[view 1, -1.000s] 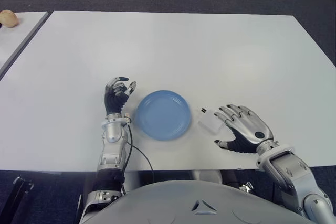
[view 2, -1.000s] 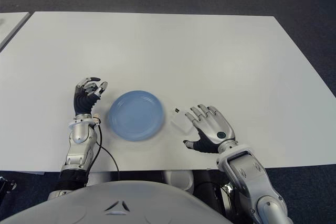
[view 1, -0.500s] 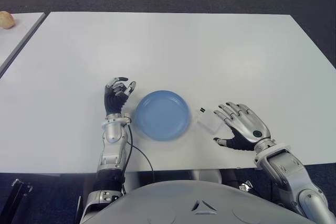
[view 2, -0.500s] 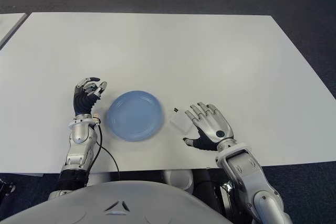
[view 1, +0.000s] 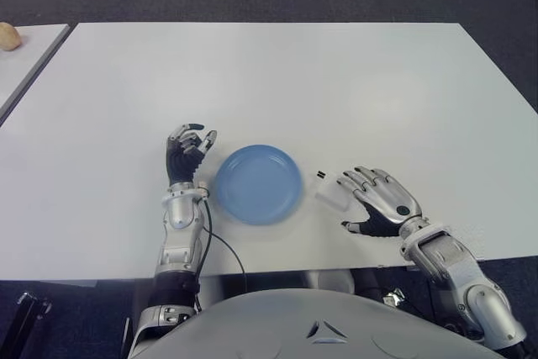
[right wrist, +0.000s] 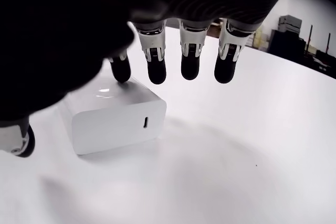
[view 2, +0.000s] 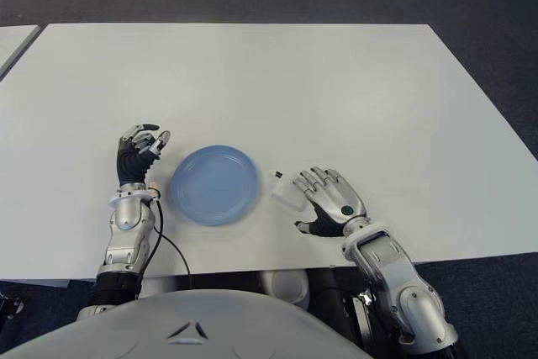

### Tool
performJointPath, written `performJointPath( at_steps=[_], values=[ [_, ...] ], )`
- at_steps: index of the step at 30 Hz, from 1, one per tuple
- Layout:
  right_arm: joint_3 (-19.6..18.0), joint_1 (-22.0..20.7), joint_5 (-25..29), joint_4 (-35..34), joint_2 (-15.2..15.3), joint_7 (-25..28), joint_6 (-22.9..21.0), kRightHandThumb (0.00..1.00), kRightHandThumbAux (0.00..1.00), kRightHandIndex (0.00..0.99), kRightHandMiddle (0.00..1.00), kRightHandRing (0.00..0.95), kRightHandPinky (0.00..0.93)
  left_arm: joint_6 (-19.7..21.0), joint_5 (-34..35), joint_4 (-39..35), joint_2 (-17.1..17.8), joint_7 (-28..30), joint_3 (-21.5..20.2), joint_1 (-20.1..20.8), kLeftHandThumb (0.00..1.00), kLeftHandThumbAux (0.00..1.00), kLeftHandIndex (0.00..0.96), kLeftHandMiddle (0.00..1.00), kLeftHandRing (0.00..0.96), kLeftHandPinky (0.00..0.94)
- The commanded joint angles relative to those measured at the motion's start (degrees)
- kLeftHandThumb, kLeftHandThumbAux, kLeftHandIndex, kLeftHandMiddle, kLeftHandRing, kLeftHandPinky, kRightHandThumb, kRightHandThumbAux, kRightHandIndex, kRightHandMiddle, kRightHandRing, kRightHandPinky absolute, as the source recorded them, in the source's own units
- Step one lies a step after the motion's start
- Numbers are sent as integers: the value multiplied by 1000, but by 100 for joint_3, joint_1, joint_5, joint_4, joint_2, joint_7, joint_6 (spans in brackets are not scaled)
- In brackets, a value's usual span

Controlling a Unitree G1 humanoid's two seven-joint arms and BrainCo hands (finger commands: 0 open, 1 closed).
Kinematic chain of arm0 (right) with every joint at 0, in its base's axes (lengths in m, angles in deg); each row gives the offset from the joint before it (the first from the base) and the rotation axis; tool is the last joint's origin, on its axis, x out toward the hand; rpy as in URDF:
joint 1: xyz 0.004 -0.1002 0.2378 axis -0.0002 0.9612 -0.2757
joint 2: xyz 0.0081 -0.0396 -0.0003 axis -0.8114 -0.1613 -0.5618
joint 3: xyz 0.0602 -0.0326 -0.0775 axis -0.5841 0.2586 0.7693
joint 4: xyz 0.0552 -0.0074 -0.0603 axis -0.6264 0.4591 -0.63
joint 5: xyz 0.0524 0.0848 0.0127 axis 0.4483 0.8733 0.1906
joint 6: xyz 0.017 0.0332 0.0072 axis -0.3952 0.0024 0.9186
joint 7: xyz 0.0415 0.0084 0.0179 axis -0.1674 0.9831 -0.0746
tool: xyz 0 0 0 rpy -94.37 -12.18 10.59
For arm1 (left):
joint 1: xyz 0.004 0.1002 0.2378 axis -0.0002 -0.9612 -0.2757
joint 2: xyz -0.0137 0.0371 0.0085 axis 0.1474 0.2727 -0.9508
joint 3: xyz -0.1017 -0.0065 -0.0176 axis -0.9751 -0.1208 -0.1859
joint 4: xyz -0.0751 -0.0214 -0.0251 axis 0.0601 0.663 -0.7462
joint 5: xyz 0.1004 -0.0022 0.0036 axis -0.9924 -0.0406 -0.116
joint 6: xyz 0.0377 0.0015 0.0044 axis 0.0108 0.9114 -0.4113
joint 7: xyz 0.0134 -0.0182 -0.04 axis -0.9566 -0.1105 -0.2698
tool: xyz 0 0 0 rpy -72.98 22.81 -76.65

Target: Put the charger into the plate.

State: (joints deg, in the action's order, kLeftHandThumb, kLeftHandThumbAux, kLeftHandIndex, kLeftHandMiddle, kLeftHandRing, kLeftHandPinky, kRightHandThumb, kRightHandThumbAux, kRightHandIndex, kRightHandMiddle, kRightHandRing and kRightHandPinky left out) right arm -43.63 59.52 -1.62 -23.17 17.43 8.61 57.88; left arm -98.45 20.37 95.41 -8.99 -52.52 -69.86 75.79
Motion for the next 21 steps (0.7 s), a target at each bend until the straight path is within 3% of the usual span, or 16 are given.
performJointPath(
  at_steps=[1, 11, 16, 21],
  values=[
    [80, -135, 129, 202, 172, -181, 255, 203, 425, 0, 0, 0, 0, -51, 43, -36, 1, 16, -16, -62, 708, 720, 439, 765, 741, 737],
    [221, -403, 187, 328, 713, -132, 873, 96, 538, 0, 0, 0, 0, -126, -7, -123, -31, -56, -20, -133, 709, 719, 440, 769, 741, 738],
    [326, -581, 424, 456, 1021, -20, 1236, 46, 702, 0, 0, 0, 0, -121, 4, -182, -27, -45, -35, -169, 709, 719, 440, 772, 745, 743],
    [455, -777, 613, 713, 1222, -50, 1539, 80, 851, 0, 0, 0, 0, -102, 30, -221, -26, -20, -46, -198, 709, 719, 440, 774, 747, 739]
  ],
)
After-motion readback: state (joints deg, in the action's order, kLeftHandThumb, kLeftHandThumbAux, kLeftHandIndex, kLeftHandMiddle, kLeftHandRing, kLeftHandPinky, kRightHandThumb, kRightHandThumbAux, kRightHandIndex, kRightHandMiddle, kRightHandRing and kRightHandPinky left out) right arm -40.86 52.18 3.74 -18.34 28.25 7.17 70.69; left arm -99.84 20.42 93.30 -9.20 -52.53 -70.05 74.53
